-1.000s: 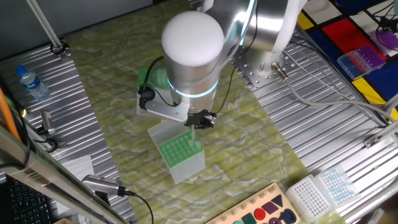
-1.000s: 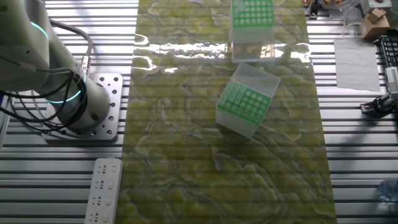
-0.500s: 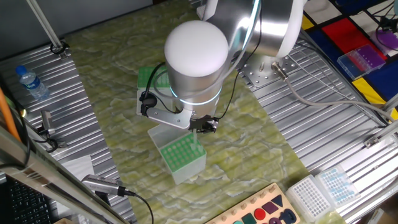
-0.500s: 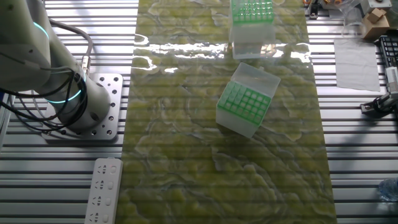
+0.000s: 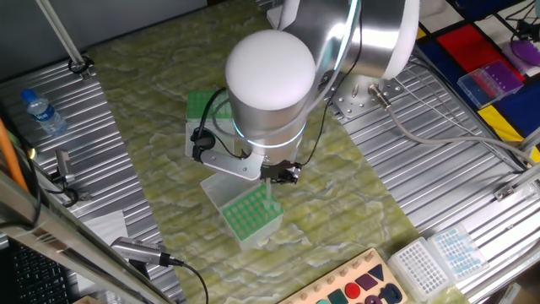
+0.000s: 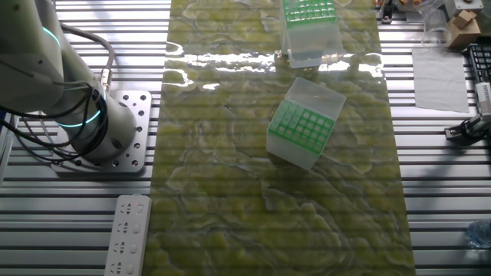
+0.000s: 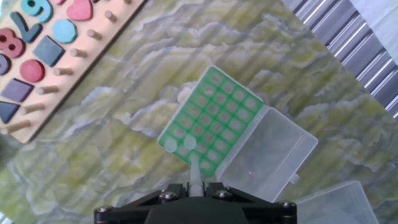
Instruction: Transfer all large pipette tips from one holder to another
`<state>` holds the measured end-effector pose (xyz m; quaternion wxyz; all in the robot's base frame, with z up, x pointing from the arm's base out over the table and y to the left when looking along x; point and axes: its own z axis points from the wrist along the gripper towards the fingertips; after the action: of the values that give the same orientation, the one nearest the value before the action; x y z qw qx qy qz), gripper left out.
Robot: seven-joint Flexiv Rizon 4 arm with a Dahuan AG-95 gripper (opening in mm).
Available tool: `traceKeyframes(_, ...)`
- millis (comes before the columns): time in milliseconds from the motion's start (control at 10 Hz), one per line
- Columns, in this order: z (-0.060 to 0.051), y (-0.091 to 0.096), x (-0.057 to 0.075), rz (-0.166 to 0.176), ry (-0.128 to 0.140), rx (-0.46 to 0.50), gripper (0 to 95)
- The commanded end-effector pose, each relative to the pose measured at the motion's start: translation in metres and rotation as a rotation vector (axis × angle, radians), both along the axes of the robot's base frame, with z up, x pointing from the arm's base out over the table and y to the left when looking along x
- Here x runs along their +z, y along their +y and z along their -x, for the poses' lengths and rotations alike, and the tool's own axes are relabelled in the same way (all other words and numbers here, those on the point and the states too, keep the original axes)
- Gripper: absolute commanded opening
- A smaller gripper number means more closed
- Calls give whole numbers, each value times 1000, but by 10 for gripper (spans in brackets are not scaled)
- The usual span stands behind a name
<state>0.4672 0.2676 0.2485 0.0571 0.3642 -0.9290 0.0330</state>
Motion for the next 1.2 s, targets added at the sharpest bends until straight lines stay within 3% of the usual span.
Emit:
traceKeyframes(100, 3, 2, 9, 2, 11, -6, 0)
traceKeyframes(700, 1, 7, 25, 50, 27, 38, 0)
traceKeyframes(1200, -4, 4, 36, 54, 47, 48, 0)
